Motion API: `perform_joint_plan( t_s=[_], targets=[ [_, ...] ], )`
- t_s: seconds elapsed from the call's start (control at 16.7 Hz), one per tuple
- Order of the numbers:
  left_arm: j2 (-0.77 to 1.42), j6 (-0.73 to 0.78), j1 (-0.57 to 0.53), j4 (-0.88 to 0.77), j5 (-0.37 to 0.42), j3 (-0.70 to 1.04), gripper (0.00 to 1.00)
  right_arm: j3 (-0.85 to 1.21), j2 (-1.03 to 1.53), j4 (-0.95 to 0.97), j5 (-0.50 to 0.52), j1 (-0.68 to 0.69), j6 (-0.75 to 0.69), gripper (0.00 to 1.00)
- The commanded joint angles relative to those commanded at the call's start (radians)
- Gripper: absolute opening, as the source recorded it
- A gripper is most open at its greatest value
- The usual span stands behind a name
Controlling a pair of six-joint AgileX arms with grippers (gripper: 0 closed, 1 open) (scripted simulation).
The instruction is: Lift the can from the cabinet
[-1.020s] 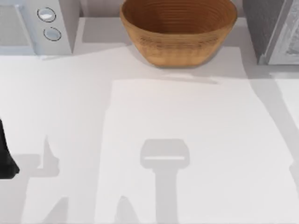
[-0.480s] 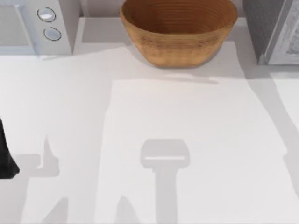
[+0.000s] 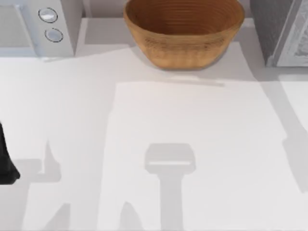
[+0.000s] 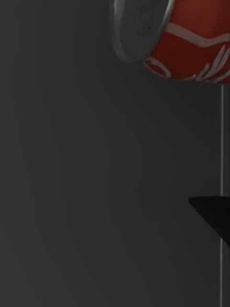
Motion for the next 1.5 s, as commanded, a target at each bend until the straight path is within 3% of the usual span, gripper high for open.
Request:
perform_joint_plan(
  t_s=[0.3, 1.08, 1.5],
  targets=[
    [0.000, 0.000, 0.000, 0.000, 0.000, 0.000, 1.00, 0.021, 0.018, -0.003, -0.002, -0.003, 0.000, 1.00],
    [0.000, 0.000, 0.000, 0.000, 0.000, 0.000, 1.00, 0.021, 0.018, -0.003, -0.002, -0.003, 0.000, 0.02],
    [0.000, 0.000, 0.000, 0.000, 0.000, 0.000, 1.00, 0.021, 0.018, -0.003, -0.002, -0.003, 0.000, 0.00]
  ],
)
